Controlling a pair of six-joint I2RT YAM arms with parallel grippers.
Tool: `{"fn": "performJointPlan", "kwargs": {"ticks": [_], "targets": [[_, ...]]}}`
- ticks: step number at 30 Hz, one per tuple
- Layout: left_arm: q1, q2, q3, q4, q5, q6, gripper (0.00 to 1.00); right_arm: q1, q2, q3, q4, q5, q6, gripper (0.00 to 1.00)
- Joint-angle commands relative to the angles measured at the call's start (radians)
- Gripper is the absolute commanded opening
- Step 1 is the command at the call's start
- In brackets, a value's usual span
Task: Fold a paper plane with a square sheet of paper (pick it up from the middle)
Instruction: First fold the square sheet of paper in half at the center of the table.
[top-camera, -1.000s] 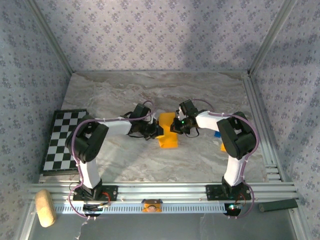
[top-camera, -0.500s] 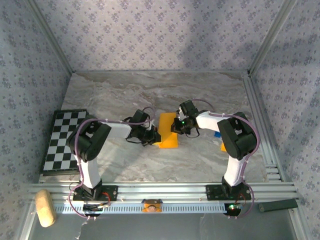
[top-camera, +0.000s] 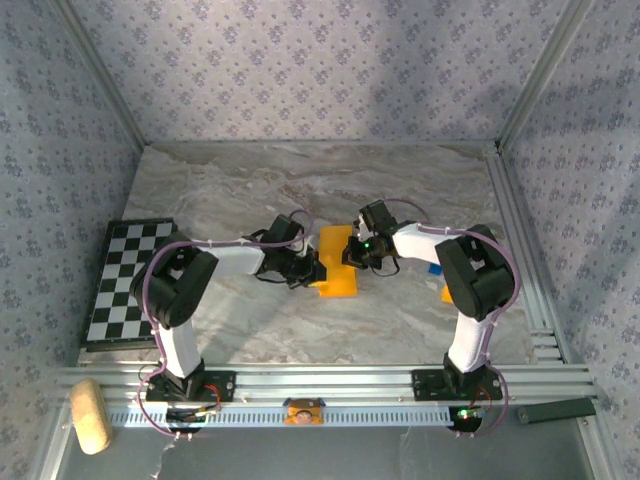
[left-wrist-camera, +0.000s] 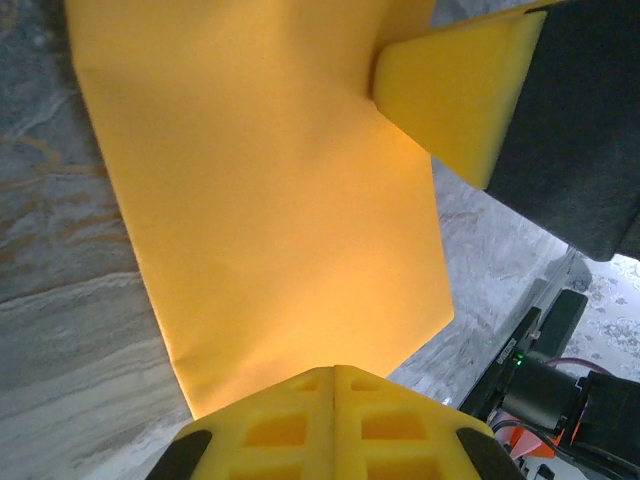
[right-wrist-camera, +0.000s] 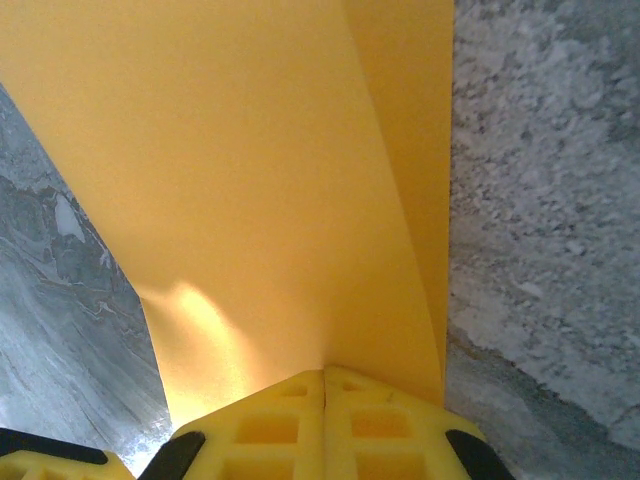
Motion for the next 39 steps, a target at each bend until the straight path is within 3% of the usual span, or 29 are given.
{"fn": "performJointPlan", "kwargs": {"ticks": [1, 12, 22, 26, 32, 39], "targets": [[-0.012, 0.032, -0.006, -0.030, -0.002, 0.006, 0.02, 0.002, 0.036, -0.048, -0.137, 0.109, 0.008, 0.00], [-0.037, -0.003, -0.070, -0.184, -0.080, 0.111, 0.01, 0.002, 0.034, -0.049, -0.138, 0.112, 0.008, 0.00], [-0.036, -0.110, -0.043, -0.198, -0.020, 0.153, 0.02, -0.001, 0.041, -0.044, -0.141, 0.106, -0.006, 0.00], [0.012, -0.145, -0.012, -0.131, 0.009, 0.112, 0.04, 0.000, 0.047, -0.031, -0.147, 0.082, -0.039, 0.00], [0.113, -0.036, 0.116, -0.060, 0.020, 0.059, 0.04, -0.009, 0.059, -0.006, -0.170, 0.039, -0.099, 0.00], [0.116, 0.106, 0.225, -0.014, 0.040, 0.035, 0.04, -0.014, 0.076, 0.011, -0.179, 0.025, -0.106, 0.00]]}}
